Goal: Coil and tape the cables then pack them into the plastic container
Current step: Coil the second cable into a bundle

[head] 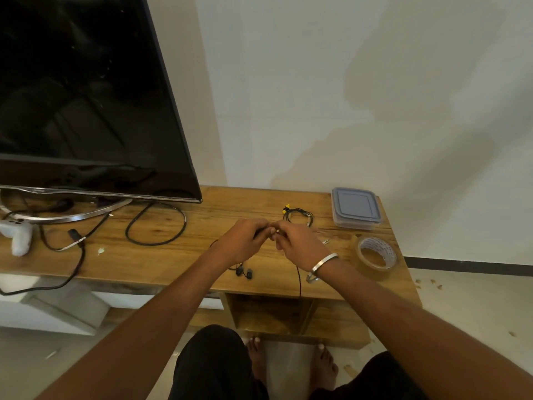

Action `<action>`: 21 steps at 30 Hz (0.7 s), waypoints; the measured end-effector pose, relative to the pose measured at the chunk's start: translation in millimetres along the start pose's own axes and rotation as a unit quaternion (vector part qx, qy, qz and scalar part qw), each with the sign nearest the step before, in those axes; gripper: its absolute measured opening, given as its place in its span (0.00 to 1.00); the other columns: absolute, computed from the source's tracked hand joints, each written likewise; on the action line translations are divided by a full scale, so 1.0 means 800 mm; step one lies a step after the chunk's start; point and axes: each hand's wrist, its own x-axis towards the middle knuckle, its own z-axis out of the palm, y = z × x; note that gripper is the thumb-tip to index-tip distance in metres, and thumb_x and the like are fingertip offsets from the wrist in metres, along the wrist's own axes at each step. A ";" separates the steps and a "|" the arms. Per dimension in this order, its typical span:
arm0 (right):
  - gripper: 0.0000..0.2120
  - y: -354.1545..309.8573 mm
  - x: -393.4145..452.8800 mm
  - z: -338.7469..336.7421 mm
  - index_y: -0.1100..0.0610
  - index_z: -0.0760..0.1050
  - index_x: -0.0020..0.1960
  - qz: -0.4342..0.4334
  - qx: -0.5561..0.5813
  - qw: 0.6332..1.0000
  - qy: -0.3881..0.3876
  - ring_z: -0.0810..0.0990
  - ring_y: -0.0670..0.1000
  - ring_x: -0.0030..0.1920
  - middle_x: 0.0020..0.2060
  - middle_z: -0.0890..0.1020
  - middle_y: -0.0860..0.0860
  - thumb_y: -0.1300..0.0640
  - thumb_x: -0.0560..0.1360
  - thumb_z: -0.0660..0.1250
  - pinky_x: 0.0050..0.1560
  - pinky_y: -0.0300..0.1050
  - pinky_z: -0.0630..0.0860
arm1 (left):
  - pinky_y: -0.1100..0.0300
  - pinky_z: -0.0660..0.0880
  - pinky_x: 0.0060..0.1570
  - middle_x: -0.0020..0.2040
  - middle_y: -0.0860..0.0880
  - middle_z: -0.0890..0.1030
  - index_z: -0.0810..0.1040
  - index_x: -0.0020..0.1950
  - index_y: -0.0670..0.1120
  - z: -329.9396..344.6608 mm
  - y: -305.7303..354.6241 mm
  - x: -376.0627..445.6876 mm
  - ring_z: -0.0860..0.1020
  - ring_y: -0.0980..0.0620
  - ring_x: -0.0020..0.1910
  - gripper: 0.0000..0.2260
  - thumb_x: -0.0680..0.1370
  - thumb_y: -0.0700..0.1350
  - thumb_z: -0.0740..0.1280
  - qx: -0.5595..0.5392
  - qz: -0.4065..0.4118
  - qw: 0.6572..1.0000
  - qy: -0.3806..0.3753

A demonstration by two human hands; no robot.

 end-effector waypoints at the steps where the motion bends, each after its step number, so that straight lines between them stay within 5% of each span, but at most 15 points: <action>1: 0.10 0.000 0.000 -0.001 0.57 0.75 0.55 0.001 -0.009 1.000 -0.003 0.79 0.50 0.37 0.39 0.82 0.53 0.57 0.81 0.56 0.38 0.40 0.73 | 0.67 0.63 0.29 0.31 0.56 0.73 0.79 0.45 0.48 0.000 -0.001 0.000 0.69 0.58 0.27 0.10 0.82 0.46 0.61 -0.004 -0.001 1.000 0.003; 4: 0.13 0.002 -0.001 -0.006 0.57 0.77 0.55 -0.003 -0.047 0.999 -0.009 0.76 0.48 0.35 0.39 0.82 0.54 0.57 0.81 0.54 0.40 0.43 0.73 | 0.65 0.65 0.31 0.33 0.57 0.76 0.81 0.47 0.49 -0.002 -0.005 -0.003 0.71 0.57 0.29 0.10 0.82 0.48 0.62 -0.003 0.002 1.000 -0.004; 15: 0.10 0.036 -0.015 -0.024 0.55 0.75 0.52 0.100 0.002 0.993 0.062 0.74 0.39 0.29 0.38 0.77 0.48 0.59 0.81 0.56 0.24 0.31 0.67 | 0.63 0.62 0.30 0.29 0.54 0.71 0.82 0.51 0.49 -0.016 -0.012 -0.007 0.65 0.58 0.25 0.11 0.82 0.50 0.60 0.005 -0.035 0.999 0.008; 21: 0.12 0.033 -0.016 -0.009 0.54 0.72 0.61 0.055 0.052 0.996 0.043 0.79 0.48 0.40 0.49 0.79 0.51 0.58 0.77 0.62 0.36 0.31 0.71 | 0.66 0.61 0.27 0.29 0.54 0.71 0.82 0.50 0.49 -0.008 -0.005 -0.002 0.65 0.58 0.25 0.11 0.82 0.50 0.61 -0.002 -0.026 1.000 0.006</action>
